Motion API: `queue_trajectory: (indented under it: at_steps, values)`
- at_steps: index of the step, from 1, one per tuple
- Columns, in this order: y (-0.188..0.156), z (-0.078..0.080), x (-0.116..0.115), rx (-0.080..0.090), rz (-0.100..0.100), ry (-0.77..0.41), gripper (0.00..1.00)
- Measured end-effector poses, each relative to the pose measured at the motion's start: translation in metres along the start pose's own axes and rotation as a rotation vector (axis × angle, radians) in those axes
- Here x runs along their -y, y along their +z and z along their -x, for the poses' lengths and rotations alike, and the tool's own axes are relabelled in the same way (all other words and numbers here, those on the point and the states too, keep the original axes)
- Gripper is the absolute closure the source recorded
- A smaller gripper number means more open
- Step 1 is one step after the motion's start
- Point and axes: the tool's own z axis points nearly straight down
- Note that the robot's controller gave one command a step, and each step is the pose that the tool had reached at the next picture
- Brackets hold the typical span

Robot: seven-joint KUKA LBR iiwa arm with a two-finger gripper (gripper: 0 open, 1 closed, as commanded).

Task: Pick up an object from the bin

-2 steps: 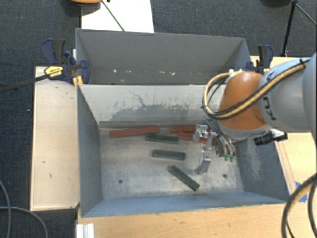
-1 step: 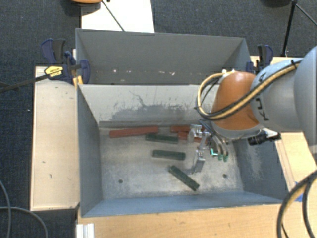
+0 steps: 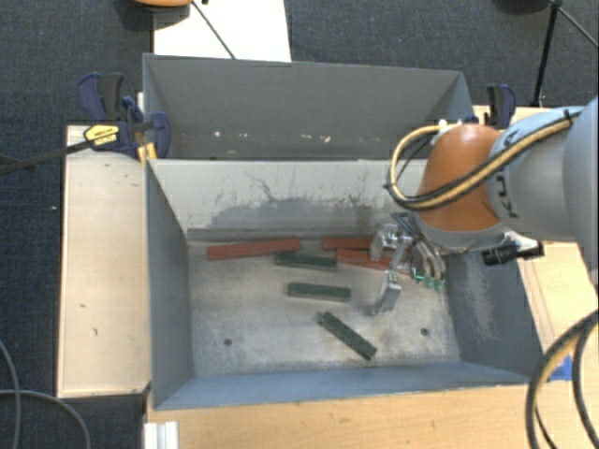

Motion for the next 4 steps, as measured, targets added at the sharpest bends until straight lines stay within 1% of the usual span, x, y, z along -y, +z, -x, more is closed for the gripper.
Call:
queue_trajectory:
  at_steps: [1, 2, 3, 4]
  values:
    - [-0.004, -0.040, -0.075, 0.004, 0.003, 0.074, 1.00]
    - [-0.004, -0.040, -0.075, 0.004, 0.002, 0.073, 1.00]
    - [-0.186, -0.001, -0.057, 0.010, 0.002, 0.064, 1.00]
    - [-0.181, -0.003, -0.057, 0.000, -0.001, 0.061, 1.00]
